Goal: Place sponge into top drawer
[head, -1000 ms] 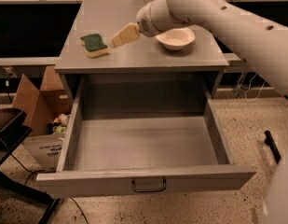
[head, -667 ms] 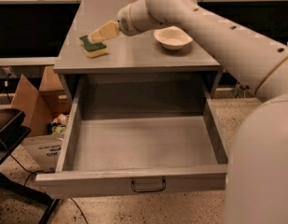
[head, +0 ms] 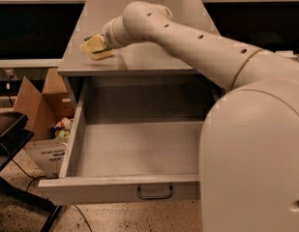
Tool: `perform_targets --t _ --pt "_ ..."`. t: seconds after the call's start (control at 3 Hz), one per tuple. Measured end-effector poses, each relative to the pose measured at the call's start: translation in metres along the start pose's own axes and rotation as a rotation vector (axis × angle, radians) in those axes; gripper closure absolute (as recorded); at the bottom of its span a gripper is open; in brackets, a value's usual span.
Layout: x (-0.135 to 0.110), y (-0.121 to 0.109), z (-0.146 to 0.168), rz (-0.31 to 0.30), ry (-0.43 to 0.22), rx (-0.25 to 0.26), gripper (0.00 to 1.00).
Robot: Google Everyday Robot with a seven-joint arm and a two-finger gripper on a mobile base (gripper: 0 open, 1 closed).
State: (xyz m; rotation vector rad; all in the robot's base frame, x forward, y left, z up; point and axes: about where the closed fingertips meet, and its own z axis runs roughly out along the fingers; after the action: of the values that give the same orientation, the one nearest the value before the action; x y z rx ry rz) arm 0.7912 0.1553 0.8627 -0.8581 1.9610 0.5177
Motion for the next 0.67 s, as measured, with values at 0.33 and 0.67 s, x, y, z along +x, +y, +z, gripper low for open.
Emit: perform_targets --t 0.33,0.67 --pt "0.0121 0.0045 0.0220 -0.015 0.037 0.029 0.42" --pt "0.0149 0.0057 0.0272 -0.018 0.048 0.035 0.74"
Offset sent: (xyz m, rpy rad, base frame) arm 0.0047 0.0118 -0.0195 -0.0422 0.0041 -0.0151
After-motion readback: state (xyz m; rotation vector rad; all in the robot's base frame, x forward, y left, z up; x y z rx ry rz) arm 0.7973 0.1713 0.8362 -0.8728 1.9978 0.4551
